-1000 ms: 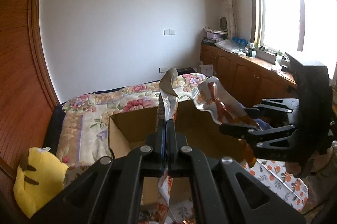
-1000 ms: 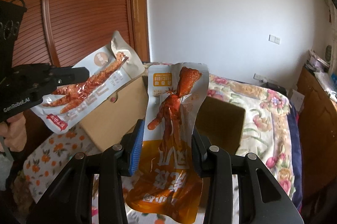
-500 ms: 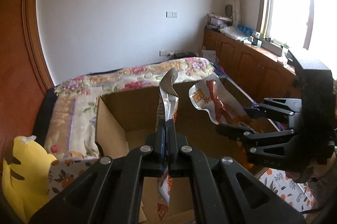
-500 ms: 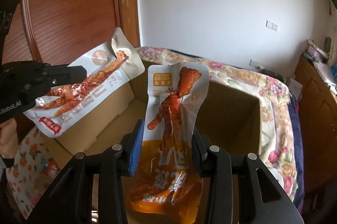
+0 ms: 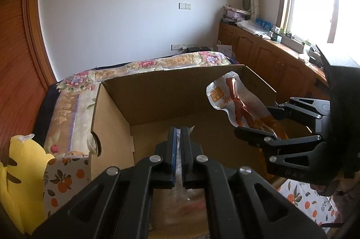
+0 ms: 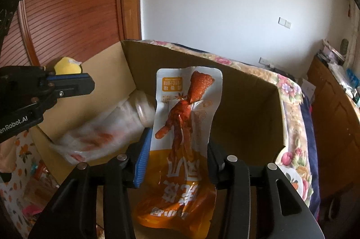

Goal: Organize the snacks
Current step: 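Carry both held packs into the cardboard box and open both tools, then lift both tools out of the box and move toward remaining snacks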

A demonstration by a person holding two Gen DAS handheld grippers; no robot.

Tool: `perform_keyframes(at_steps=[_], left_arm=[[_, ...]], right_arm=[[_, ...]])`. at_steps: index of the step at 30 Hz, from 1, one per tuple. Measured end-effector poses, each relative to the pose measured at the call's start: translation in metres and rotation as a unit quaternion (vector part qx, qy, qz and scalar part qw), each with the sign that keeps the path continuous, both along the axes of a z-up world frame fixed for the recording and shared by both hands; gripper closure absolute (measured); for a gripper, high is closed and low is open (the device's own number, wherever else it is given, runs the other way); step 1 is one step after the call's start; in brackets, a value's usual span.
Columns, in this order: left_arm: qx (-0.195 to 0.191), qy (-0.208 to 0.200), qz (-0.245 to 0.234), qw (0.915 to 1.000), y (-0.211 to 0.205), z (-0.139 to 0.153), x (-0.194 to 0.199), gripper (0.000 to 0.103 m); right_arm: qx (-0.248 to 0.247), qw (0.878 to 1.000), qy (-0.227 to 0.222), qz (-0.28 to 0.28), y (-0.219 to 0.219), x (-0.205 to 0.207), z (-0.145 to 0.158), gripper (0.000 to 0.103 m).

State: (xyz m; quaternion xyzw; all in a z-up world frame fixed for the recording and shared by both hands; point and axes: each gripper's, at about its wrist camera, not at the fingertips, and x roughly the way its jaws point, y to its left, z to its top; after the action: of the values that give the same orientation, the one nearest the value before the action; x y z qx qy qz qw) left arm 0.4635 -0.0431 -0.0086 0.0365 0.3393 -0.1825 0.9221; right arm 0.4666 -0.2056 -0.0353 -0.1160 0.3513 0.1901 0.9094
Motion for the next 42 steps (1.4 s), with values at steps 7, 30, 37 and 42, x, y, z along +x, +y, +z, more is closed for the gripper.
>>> perform_keyframes(at_steps=[7,30,37,42], left_arm=[[0.006,0.002,-0.003,1.0000,0.001,0.006,-0.024,0.094],[0.039,0.018,-0.009,0.9990,0.008,0.010,-0.131,0.068],[0.033,0.030,-0.020,0.9988,0.010,-0.009,-0.158,0.067],[0.039,0.036,-0.036,0.9979,0.008,-0.033,-0.176,0.067]], right_arm=[[-0.009,1.000,0.003,-0.010,-0.003,-0.005,0.000,0.050],[0.070,0.997,0.007,-0.012,-0.035,-0.138,0.018,0.032],[0.074,0.997,0.026,-0.019,-0.040,-0.180,-0.007,0.032],[0.072,0.996,0.039,-0.017,-0.035,-0.205,-0.028,0.032]])
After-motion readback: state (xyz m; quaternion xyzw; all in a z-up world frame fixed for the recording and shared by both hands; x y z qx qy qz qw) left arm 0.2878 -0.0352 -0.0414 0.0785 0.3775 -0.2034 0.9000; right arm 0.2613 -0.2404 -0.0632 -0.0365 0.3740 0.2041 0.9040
